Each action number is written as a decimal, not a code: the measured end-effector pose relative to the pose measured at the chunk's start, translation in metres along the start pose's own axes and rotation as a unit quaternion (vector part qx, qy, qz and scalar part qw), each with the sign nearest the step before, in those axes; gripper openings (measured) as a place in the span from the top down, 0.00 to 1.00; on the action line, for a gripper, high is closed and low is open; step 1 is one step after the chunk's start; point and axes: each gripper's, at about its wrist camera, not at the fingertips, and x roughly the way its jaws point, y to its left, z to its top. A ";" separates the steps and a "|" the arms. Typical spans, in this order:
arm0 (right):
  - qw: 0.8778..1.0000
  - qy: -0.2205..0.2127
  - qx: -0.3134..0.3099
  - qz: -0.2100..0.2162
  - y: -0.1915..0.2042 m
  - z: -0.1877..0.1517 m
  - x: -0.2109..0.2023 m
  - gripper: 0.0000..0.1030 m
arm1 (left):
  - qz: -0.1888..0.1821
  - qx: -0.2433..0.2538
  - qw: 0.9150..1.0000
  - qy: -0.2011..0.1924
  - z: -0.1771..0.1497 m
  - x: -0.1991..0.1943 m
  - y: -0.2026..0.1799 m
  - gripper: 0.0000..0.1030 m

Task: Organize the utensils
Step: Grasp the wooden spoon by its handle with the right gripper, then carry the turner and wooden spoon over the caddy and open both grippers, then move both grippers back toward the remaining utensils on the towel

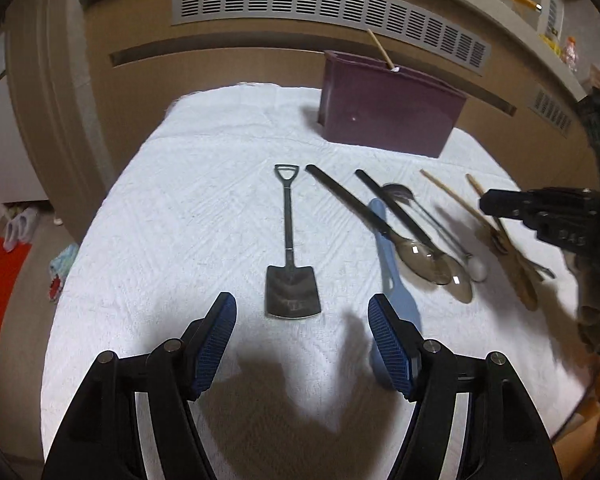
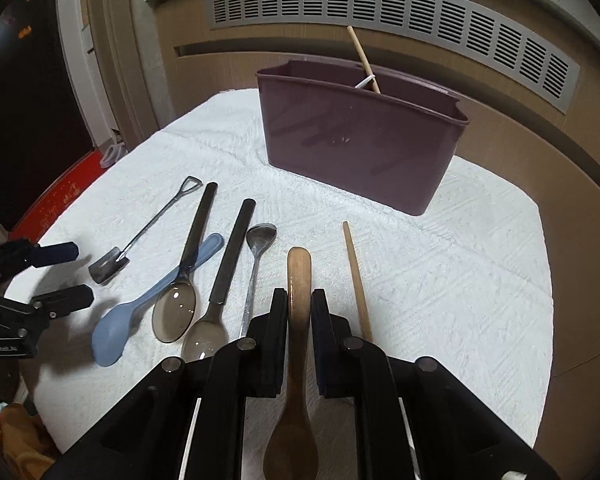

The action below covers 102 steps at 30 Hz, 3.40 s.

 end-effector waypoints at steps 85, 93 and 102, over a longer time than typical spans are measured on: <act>0.993 -0.097 0.069 -0.016 -0.110 0.147 0.028 0.88 | -0.082 0.050 0.995 -0.043 0.275 0.096 -0.071 0.60; 0.990 -0.112 0.049 -0.063 -0.102 0.118 0.011 0.67 | -0.053 0.021 0.994 -0.097 0.263 0.055 -0.043 0.36; 0.996 -0.086 0.012 -0.033 -0.058 0.066 -0.018 0.67 | -0.032 0.018 0.996 -0.086 0.190 0.017 -0.029 0.31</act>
